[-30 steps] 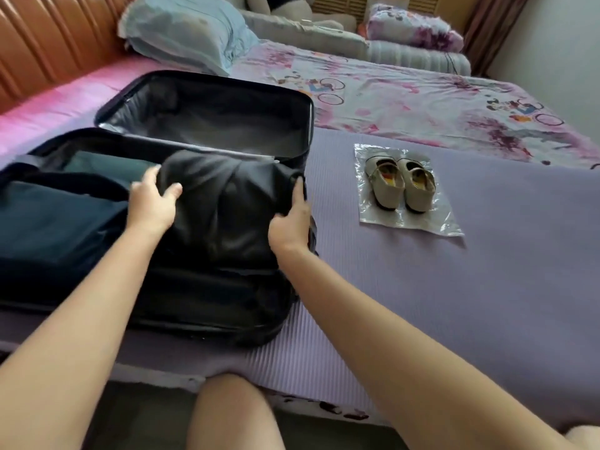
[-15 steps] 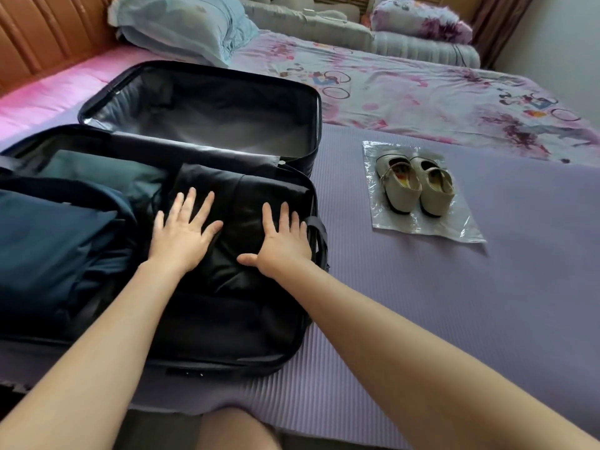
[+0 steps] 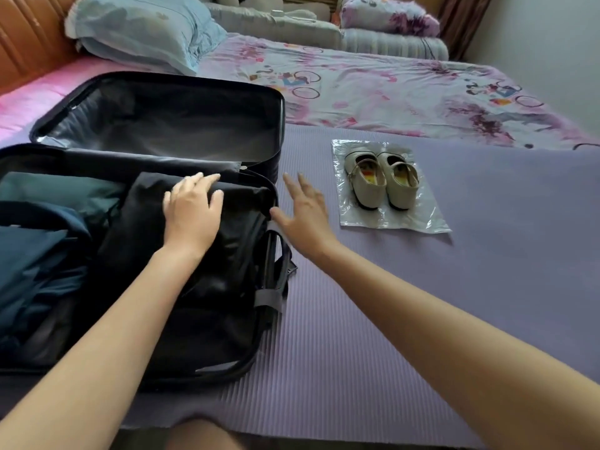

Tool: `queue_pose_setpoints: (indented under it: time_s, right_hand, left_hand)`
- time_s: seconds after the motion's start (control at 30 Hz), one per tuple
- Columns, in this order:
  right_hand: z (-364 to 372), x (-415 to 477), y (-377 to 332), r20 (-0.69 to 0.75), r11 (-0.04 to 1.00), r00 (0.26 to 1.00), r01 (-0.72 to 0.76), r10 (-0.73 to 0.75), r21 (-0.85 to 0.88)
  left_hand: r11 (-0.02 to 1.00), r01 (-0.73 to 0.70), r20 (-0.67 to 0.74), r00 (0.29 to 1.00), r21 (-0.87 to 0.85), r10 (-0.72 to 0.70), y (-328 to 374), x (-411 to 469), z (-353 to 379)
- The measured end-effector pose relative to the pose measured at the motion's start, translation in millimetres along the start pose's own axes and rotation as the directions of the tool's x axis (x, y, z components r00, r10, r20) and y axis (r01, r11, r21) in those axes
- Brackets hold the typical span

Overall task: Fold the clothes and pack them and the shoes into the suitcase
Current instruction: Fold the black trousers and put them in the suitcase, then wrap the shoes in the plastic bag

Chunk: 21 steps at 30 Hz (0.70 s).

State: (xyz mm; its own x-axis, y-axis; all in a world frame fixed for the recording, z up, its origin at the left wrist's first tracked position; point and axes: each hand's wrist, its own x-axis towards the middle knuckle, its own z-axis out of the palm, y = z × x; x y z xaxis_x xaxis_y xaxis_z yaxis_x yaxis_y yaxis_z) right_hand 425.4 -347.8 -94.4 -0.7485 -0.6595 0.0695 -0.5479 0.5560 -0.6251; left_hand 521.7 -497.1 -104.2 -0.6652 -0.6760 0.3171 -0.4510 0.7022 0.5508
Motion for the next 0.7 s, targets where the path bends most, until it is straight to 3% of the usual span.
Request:
queue_pose_setpoints:
  time_s: [0.1,0.2,0.23,0.3,0.37,0.47,0.57,0.63,0.7]
  right_hand:
    - [-42,7,51,-0.116,0.974,0.968,-0.216,0.223,0.070]
    - [-86,12,101,-0.170,0.906,0.892,-0.400,0.419,0.136]
    - [-98,15,117,-0.166,0.857,0.847,-0.468,0.504,0.214]
    - [-119,19,148,-0.160,0.748,0.757,-0.547,0.634,0.375]
    - [-133,27,173,-0.150,0.675,0.691,-0.596,0.707,0.435]
    - [-147,44,203,-0.078,0.562,0.623,-0.636,0.778,0.528]
    - [-154,70,230,-0.002,0.474,0.609,-0.614,0.793,0.631]
    - [-152,89,239,0.024,0.465,0.626,-0.604,0.780,0.647]
    - [-147,105,245,0.044,0.464,0.639,-0.603,0.768,0.649]
  left_hand:
    - [0.954,0.002,0.086,0.996,-0.299,0.025,57,-2,19]
    - [0.887,0.098,0.209,0.978,-0.451,-0.002,102,0,50]
    - [0.834,0.191,0.278,0.959,-0.517,-0.047,114,2,63]
    - [0.633,0.447,0.446,0.878,-0.632,-0.174,138,8,88]
    - [0.446,0.607,0.561,0.790,-0.657,-0.249,158,16,114]
    - [0.425,0.675,0.605,0.734,-0.603,-0.309,175,30,159]
    - [0.383,0.728,0.641,0.684,-0.569,-0.347,188,46,200]
    - [0.393,0.721,0.629,0.692,-0.571,-0.355,198,59,222]
    - [0.466,0.689,0.582,0.722,-0.555,-0.374,204,72,243]
